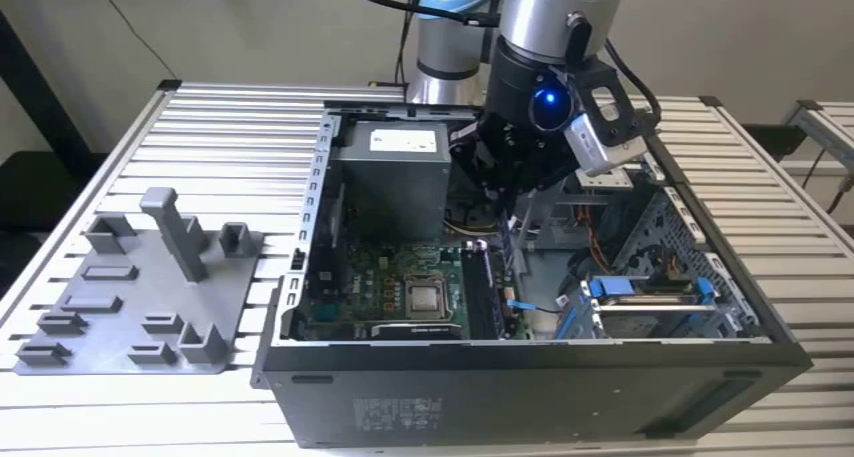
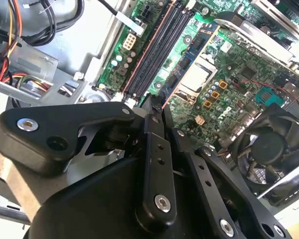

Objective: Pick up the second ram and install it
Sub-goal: 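Insert the second ram into the second slot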

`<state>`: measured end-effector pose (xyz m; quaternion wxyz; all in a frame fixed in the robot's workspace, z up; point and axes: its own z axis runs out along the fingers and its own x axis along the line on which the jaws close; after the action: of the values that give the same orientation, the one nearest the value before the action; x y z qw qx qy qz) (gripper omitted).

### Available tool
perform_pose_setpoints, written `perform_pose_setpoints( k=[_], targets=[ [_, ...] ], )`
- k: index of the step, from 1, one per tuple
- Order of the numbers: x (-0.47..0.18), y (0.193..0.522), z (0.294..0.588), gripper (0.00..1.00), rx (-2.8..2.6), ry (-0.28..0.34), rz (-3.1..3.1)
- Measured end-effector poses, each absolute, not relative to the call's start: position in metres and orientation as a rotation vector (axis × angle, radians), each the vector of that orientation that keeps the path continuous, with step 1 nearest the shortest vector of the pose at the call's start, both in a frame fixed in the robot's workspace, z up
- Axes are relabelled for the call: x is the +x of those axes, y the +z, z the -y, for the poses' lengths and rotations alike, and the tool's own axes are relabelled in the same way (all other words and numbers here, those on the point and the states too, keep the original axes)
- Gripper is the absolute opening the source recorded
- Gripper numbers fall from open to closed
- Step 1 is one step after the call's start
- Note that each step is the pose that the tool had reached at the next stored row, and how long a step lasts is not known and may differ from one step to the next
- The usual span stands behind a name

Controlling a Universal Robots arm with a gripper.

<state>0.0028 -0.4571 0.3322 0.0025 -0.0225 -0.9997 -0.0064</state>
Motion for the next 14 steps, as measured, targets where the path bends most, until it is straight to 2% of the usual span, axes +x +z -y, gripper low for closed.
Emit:
perform_pose_setpoints(
  k=[14],
  targets=[
    [0.0028,0.329,0.457,0.14,-0.07,-0.02,3.136]
  ],
)
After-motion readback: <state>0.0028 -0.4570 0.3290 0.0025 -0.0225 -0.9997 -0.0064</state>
